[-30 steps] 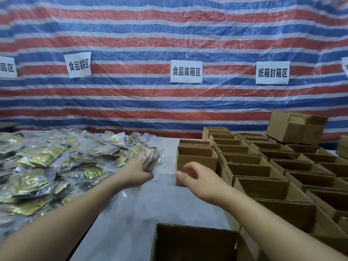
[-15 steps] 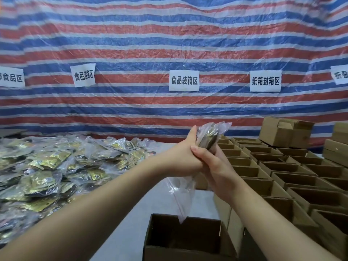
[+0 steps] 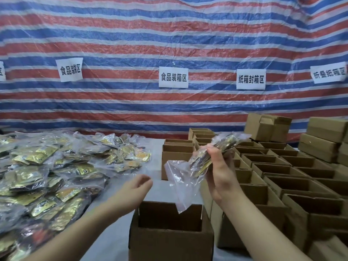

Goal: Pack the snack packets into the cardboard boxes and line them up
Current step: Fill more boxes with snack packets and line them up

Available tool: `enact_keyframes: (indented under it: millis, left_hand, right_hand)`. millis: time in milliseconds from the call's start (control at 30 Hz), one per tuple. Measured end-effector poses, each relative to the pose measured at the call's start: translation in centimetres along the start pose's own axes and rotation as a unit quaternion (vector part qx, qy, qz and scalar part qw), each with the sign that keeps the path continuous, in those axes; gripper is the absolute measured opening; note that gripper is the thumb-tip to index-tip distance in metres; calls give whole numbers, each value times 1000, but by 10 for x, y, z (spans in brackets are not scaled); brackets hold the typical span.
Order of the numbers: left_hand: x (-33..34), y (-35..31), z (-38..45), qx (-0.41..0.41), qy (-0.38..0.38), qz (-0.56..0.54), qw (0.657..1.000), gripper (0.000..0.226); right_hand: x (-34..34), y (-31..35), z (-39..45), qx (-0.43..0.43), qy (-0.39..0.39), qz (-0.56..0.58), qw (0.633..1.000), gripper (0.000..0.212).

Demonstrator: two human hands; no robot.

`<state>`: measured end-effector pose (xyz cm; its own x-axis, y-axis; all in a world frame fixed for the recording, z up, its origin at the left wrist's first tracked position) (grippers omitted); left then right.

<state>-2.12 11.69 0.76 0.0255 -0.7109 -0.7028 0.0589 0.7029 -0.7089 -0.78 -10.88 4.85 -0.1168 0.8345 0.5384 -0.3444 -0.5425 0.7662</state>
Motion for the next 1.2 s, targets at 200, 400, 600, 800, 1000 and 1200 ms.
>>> enact_keyframes:
  millis: [200,400,600,800,1000,1200]
  left_hand:
    - [34,42,-13,-99,70,-118,986,28]
    - [39,42,-8,-85,45,-92,991,28]
    - [41,40,-7,-76,38,-91,992,29]
    - [38,39,-13,-65,41,-104,992,32]
    - [41,39,-10,-70,46,-138,987,27]
    - [41,35,-10,-54,35,-111,992,26]
  right_hand:
    - [-14,-40,-18,111,-21,83,990,76]
    - [-22,-39,-30,109,179,-131,969,46]
    - [-7,-37,-30,152,306,-365,866,40]
    - [-2,-37,-21,184,368,-469,781,21]
    - [12,-48,-17,316,456,-634,538,24]
    - [6,-95,-26,347,484,-682,425,35]
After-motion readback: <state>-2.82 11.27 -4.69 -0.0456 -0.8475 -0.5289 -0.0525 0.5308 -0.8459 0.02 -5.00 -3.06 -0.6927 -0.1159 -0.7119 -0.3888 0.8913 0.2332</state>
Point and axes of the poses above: each hand's wrist, its own z-axis towards the middle knuckle, its own x-axis out of the palm, y = z × x, the point moved 2 cm from there along z, towards the middle knuckle, and after that the axes turned 8 degrees about z, right-handed, at the moved point
